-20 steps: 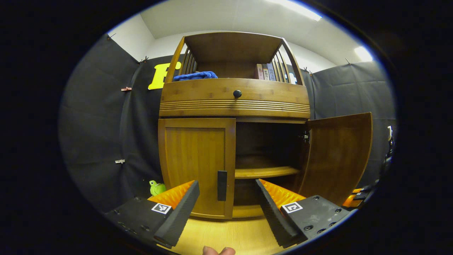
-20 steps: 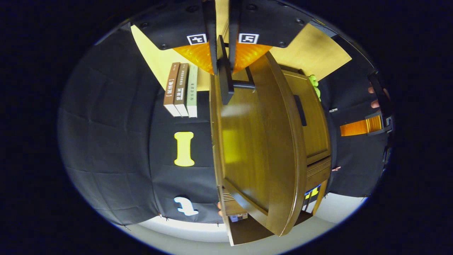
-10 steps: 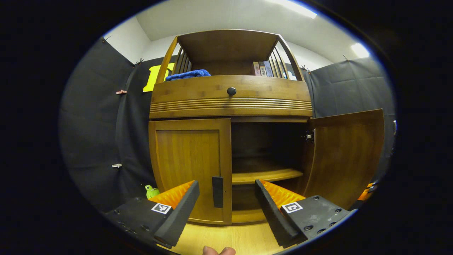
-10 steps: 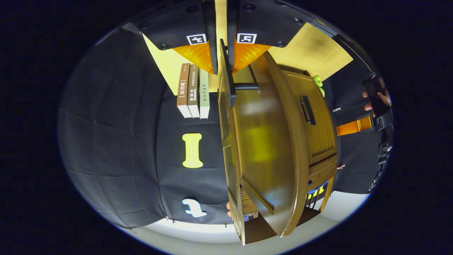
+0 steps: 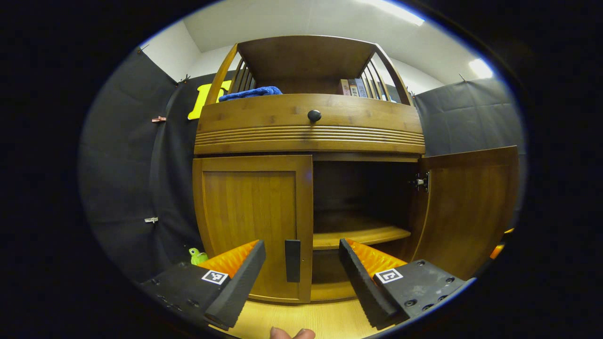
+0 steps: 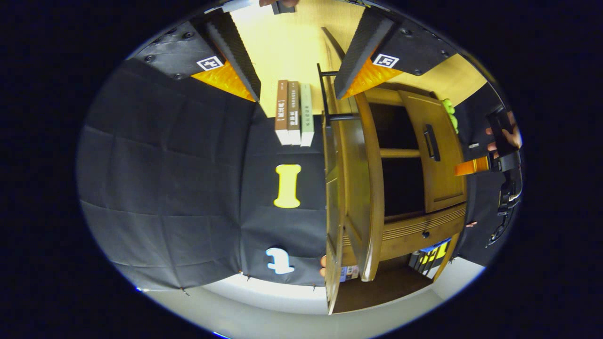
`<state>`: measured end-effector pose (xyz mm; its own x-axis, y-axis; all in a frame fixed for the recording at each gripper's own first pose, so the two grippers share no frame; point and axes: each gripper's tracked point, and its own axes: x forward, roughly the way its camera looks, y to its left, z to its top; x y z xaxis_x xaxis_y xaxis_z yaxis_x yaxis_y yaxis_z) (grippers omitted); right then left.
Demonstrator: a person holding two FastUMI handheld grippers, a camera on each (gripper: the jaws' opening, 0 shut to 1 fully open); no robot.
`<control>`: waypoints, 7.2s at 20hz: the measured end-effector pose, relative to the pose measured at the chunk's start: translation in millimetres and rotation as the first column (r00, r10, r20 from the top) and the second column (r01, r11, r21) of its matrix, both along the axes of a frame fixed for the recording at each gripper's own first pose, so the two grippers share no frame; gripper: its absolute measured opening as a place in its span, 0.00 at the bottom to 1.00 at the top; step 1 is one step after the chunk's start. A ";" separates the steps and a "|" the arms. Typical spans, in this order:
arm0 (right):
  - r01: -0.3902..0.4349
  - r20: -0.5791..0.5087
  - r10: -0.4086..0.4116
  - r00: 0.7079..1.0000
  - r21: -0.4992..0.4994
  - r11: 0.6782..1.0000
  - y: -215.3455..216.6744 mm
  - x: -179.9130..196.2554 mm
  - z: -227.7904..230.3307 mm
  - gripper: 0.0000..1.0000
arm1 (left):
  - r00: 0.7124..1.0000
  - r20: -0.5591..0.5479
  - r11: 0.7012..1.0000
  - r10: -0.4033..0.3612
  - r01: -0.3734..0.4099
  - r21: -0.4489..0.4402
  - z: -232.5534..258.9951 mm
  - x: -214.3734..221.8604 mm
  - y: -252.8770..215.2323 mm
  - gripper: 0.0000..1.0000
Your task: Open the right door of the double-door shoe cabinet with the right hand, and open the left door with the left hand.
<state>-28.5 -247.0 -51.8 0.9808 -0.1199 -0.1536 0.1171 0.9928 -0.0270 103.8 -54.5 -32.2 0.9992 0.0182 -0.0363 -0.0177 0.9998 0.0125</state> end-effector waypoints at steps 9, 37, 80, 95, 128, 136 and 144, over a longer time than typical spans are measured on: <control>0.036 0.085 -0.037 0.996 0.016 0.999 50.5 -23.3 40.8 0.98 | 0.999 -0.043 1.000 0.010 -0.010 0.012 -57.1 50.6 20.4 0.98; -0.034 0.103 0.039 0.994 -0.045 0.998 121.0 -33.4 49.1 1.00 | 0.981 -0.196 1.000 0.003 -0.006 -0.014 -115.6 79.9 26.5 0.28; -0.252 0.099 0.252 0.963 -0.004 0.968 265.4 -43.8 24.1 0.98 | 0.979 -0.173 0.992 0.112 -0.121 -0.043 -108.3 -118.9 265.2 0.13; -0.267 0.100 0.266 0.959 -0.004 0.964 257.5 -41.2 22.0 0.98 | 0.984 -0.149 0.995 0.103 -0.100 0.030 -85.3 -171.9 243.8 0.66; -0.250 0.127 0.239 0.963 0.086 0.964 200.2 3.0 32.4 0.98 | 0.999 -0.022 0.999 0.045 -0.045 0.005 -22.1 -134.4 41.4 0.96; -0.274 0.139 0.262 0.955 0.073 0.959 189.9 7.5 38.4 0.98 | 0.998 -0.002 0.998 0.059 -0.058 0.027 -18.1 -127.0 25.9 0.96; -0.283 0.134 0.272 0.953 0.071 0.956 181.5 11.5 36.1 0.98 | 0.998 -0.012 0.997 0.064 -0.063 0.035 -19.4 -120.0 19.4 0.96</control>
